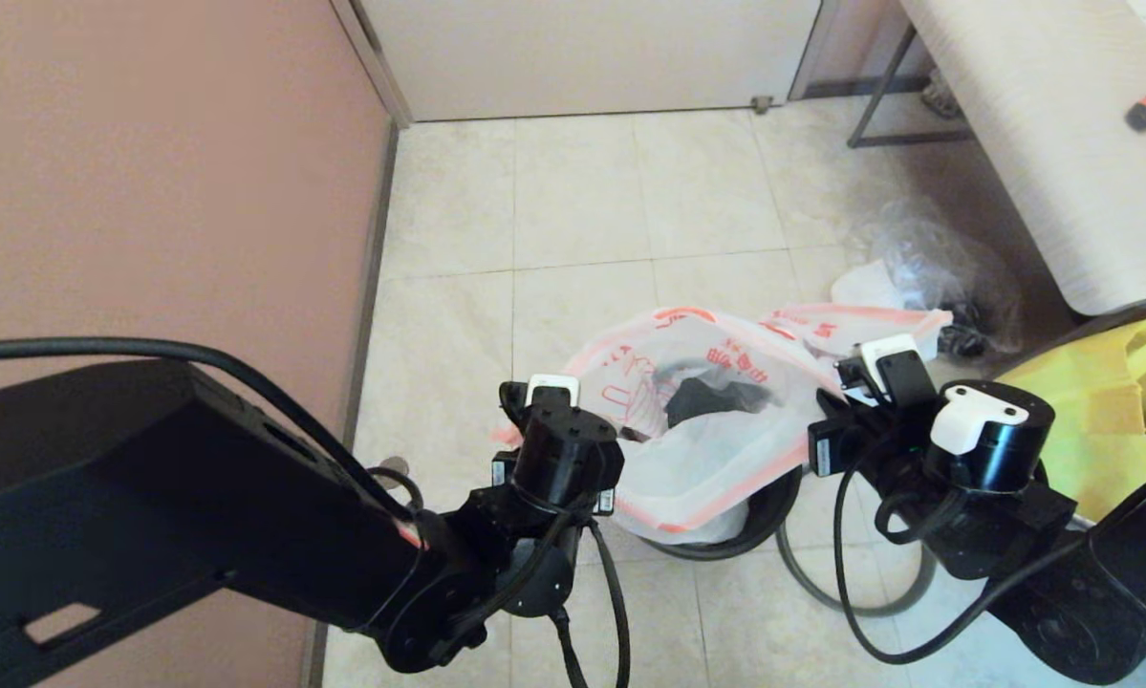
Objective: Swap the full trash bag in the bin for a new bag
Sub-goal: Put the new garbage bag on the trash can
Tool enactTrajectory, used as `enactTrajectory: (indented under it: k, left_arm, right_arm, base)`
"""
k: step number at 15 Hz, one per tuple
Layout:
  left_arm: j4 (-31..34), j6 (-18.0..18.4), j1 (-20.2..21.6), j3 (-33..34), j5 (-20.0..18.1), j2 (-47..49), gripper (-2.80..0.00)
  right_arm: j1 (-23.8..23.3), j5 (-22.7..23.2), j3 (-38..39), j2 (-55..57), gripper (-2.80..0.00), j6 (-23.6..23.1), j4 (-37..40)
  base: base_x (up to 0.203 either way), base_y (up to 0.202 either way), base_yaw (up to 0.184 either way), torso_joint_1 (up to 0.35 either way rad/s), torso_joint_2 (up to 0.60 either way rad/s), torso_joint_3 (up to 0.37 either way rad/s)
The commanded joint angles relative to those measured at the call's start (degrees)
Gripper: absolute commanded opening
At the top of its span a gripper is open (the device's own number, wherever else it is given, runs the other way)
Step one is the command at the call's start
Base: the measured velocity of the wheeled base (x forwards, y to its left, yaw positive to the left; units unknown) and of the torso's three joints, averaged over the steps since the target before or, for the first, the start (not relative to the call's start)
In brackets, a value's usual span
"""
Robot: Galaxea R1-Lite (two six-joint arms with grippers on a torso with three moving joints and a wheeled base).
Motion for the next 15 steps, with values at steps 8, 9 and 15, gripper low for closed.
enactTrajectory:
  k: [8, 9, 15]
  left_arm:
    - [4.3, 1.5, 3.1, -3.4, -7.3, -0.3, -2.8]
    - [5.5, 1.4, 3.2, -2.1, -8.8, -0.2, -2.8]
    - [0.9, -1.3, 0.6, 6.8, -9.0, 4.3, -2.8]
  right_arm:
    - [-3.7, 0.1, -0.6, 0.1, -2.8, 0.1, 1.9]
    - [-3.6, 0.1, 2.4, 0.0, -2.8, 0.2, 1.9]
    - [-3.7, 1.4, 14.3, 5.3, -2.8, 9.1, -3.4]
  base:
    - [0.0, 0.0, 0.0, 0.0, 0.0, 0.0]
    - [0.0, 0.0, 0.0, 0.0, 0.0, 0.0]
    - [0.0, 0.0, 0.0, 0.0, 0.0, 0.0]
